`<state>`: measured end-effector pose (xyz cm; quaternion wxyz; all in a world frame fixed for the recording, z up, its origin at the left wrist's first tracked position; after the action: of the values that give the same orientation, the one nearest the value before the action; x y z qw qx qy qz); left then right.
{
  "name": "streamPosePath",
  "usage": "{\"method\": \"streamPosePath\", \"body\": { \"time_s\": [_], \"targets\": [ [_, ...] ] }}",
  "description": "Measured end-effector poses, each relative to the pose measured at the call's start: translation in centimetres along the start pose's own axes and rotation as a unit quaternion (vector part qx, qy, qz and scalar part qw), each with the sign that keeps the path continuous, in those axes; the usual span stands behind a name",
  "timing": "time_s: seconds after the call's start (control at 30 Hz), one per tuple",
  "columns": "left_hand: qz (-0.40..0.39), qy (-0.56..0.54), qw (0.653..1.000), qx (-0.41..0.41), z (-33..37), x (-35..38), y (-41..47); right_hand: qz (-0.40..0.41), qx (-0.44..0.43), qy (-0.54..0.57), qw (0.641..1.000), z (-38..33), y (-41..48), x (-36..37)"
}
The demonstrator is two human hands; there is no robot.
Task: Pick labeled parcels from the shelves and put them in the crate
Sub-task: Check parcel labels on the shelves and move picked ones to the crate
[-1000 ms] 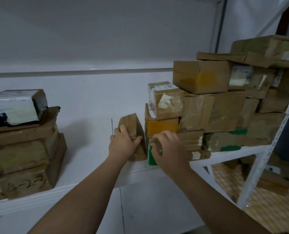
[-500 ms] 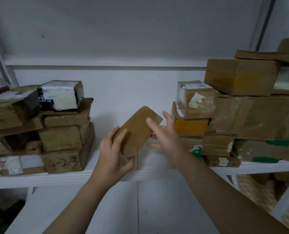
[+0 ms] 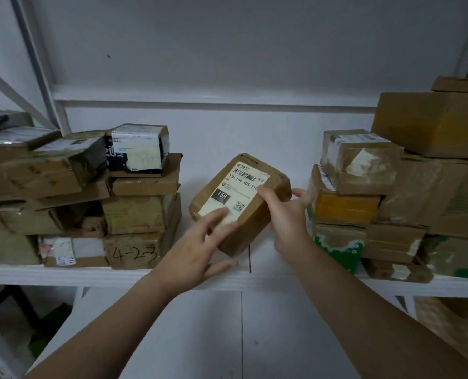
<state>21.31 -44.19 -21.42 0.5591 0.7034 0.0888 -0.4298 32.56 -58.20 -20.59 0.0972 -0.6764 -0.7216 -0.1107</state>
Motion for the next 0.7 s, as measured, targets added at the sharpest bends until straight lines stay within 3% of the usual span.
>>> {"method": "streamPosePath", "body": {
  "time_s": [0.07,0.13,0.23,0.3,0.57,0.7],
  "targets": [
    [0.015,-0.086,0.982,-0.166,-2.1,-0.6,0.0,-0.032,-0.034,-0.007,0.999,-0.1,-0.2,0.4],
    [0.038,-0.102,0.951,-0.291,-4.1,-0.7,-0.3,-0.055,-0.064,-0.006,0.996,-0.2,-0.4,0.7],
    [0.052,-0.276,0.877,-0.390,-5.4,-0.3,-0.5,-0.078,-0.089,0.017,0.993,-0.4,-0.3,1.1],
    [0.066,-0.349,0.851,-0.386,-4.7,-0.4,-0.4,-0.090,-0.104,0.029,0.990,-0.5,0.0,1.3],
    [0.145,-0.315,0.864,-0.365,-3.5,-2.4,-0.4,-0.134,-0.139,0.009,0.981,-2.0,-0.3,2.3],
    [0.173,-0.253,0.875,-0.375,-2.7,-3.0,-0.7,-0.098,-0.156,0.010,0.983,-2.9,-0.8,2.4]
  ]
}}
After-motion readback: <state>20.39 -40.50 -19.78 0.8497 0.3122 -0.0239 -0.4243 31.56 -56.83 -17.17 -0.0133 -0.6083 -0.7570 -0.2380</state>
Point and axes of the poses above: each hand's wrist, its own y-axis towards the middle knuckle, its own x-axis out of the palm, z = x × y, the point moved 7 cm from there along y, towards the middle knuckle, and after that the axes turned 1 degree about z, right-handed, at the moved point
